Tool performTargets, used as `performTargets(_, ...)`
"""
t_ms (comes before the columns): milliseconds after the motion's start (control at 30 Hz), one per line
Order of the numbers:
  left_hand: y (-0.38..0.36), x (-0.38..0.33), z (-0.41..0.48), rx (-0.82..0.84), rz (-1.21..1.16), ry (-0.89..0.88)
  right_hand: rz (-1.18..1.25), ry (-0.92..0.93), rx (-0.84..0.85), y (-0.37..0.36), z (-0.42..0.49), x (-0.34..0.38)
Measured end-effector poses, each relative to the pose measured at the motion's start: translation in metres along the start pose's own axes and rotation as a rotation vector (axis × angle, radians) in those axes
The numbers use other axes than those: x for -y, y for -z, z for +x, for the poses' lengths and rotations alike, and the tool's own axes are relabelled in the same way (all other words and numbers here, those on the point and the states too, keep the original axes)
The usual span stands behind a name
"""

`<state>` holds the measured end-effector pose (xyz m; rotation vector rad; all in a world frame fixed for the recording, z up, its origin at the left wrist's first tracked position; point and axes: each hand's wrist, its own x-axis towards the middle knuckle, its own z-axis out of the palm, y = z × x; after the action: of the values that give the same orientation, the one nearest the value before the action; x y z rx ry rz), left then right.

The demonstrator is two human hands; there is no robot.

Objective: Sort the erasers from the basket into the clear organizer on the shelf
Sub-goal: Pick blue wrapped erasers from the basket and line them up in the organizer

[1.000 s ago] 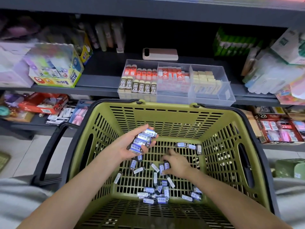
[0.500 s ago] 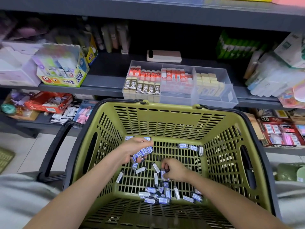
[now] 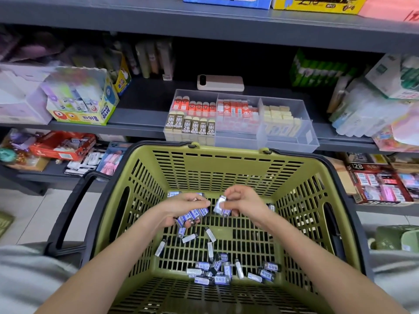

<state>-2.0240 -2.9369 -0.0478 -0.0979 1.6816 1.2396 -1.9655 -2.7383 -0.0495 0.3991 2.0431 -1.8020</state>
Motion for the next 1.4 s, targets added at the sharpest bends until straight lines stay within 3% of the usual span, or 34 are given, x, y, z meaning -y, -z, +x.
performTargets(200,-0.005,-0.038,-0.031,0.16,-0.042,-0.188,0.02,0.187,-0.02,0.005,-0.019,0.067)
performTargets(433,-0.008,-0.083,-0.052,0.081,-0.151,-0.378,0.142,0.254,-0.155,0.015,-0.029,0.112)
performTargets(567,-0.001,-0.108,-0.058,0.051,-0.294,-0.484,0.17,0.414,-0.307,0.039,-0.016,0.142)
performTargets(700,0.015,-0.127,-0.061,-0.005,-0.399,-0.547,-0.098,0.5,-0.374,0.061,0.019,0.167)
performTargets(867,0.03,-0.131,-0.058,-0.05,-0.496,-0.585,-0.956,0.446,-0.218,0.064,0.061,0.17)
performTargets(933,0.035,-0.129,-0.056,-0.06,-0.518,-0.585,-1.066,0.404,-0.103,0.062,0.069,0.168)
performTargets(1067,0.04,-0.13,-0.053,-0.05,-0.511,-0.584,-0.865,0.263,0.102,0.056,0.079,0.16)
performTargets(1200,0.043,-0.135,-0.053,-0.048,-0.492,-0.6,-0.553,0.187,0.054,0.062,0.076,0.161)
performTargets(1400,0.044,-0.143,-0.055,-0.101,-0.487,-0.609,-0.571,0.099,0.126,0.061,0.069,0.16)
